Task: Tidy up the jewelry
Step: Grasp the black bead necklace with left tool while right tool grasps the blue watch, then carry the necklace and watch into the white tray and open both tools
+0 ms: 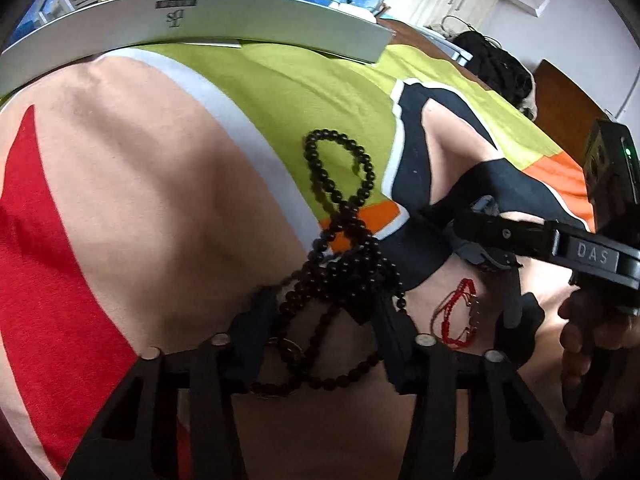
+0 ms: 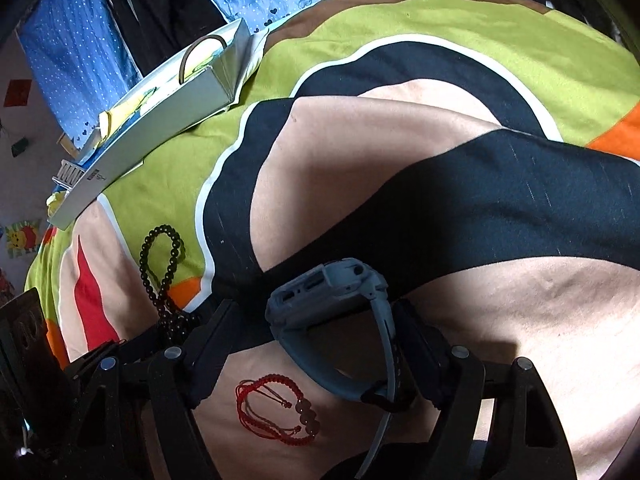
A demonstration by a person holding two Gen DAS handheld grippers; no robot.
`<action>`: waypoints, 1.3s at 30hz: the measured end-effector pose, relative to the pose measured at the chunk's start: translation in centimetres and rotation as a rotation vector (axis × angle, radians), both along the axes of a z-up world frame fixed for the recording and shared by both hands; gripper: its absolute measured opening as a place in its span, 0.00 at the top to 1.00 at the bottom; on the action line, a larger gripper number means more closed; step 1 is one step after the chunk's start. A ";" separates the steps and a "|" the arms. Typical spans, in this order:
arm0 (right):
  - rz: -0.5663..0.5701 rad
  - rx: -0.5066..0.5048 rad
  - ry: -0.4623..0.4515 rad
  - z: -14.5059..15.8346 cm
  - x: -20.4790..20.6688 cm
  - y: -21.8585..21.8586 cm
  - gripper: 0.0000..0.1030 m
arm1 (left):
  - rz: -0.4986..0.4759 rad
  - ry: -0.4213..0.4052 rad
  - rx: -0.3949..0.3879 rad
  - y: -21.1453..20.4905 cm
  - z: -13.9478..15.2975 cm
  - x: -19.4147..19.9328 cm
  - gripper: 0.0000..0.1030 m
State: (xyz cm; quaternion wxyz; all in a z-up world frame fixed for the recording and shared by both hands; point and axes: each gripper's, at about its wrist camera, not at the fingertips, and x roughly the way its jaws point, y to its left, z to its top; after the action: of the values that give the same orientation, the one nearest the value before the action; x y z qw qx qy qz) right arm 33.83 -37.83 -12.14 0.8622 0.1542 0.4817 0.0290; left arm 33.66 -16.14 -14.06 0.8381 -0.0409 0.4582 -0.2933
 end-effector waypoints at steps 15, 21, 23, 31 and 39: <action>-0.004 -0.008 0.017 -0.5 -0.9 0.8 0.48 | 0.097 -0.047 -0.053 1.6 2.7 -2.3 0.97; -0.026 0.041 0.000 -0.4 -1.5 0.5 0.51 | 0.140 -0.073 -0.107 3.2 5.6 -4.1 0.97; -0.021 0.060 -0.008 -0.1 -1.9 0.3 0.53 | 0.147 -0.067 -0.121 3.9 6.3 -4.7 0.97; 0.054 0.107 -0.091 2.0 -3.6 1.4 0.56 | 0.166 -0.072 -0.090 6.1 8.4 -8.6 0.97; 0.159 0.084 -0.238 5.2 -5.3 4.1 0.58 | 0.190 -0.112 -0.036 5.8 10.6 -10.1 0.97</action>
State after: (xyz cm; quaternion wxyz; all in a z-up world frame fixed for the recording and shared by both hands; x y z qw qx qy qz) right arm 28.48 -33.78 -6.92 0.9010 0.1472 0.3849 0.1355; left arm 23.58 -10.31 -3.49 0.8854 -0.0828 0.3996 -0.2225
